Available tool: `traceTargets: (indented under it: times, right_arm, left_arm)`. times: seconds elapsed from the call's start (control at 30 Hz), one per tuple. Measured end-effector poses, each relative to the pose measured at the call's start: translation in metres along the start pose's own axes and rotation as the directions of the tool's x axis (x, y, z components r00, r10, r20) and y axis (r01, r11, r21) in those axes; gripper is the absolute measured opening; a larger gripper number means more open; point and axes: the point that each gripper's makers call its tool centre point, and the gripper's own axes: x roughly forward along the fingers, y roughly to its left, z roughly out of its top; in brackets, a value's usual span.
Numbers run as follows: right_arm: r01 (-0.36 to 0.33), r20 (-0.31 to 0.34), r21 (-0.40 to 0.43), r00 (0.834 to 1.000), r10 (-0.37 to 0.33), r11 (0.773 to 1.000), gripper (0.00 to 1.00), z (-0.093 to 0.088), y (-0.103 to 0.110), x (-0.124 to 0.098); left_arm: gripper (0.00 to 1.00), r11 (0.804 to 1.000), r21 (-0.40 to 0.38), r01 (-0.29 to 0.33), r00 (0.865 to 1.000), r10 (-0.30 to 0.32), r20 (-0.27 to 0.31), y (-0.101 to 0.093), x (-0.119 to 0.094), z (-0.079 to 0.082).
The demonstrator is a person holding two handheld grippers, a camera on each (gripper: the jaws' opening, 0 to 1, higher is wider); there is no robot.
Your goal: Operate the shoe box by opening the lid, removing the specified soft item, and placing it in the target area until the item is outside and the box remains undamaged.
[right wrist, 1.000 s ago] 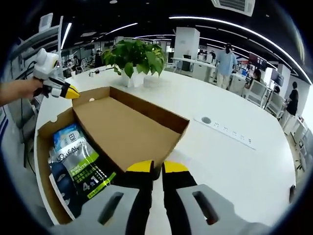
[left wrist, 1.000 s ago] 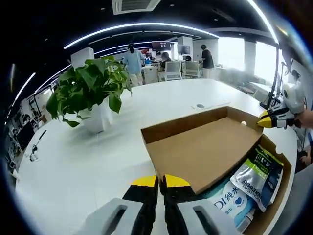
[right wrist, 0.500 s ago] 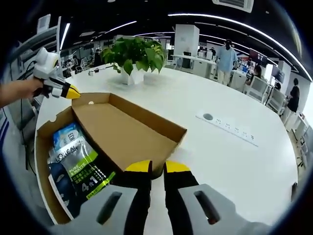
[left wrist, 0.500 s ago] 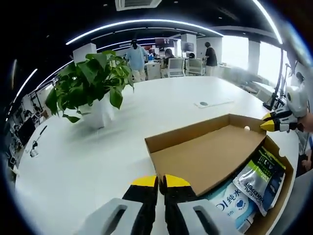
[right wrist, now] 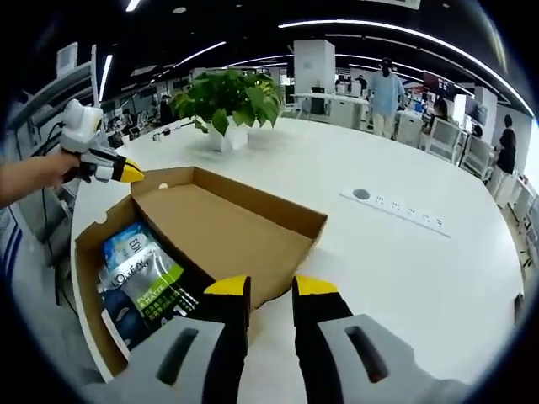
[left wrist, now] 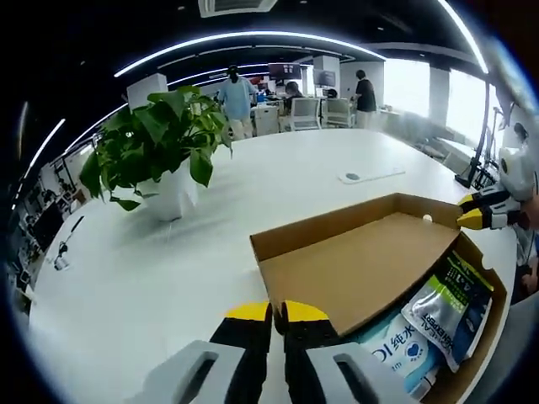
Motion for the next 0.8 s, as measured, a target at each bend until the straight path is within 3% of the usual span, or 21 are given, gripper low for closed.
traceTargets:
  times: [0.3, 0.8]
  right_arm:
    - [-0.041, -0.012, -0.006, 0.999, 0.041, 0.999, 0.25, -0.006, 0.016, -0.020]
    - [-0.090, -0.030, -0.036, 0.996, 0.089, 0.995, 0.33, -0.017, 0.033, -0.046]
  left_arm:
    - [0.08, 1.000, 0.010, 0.001, 1.000, -0.001, -0.015, -0.002, -0.004, -0.003]
    - [0.19, 1.000, -0.009, 0.023, 1.000, -0.023, 0.001, -0.022, -0.037, -0.007]
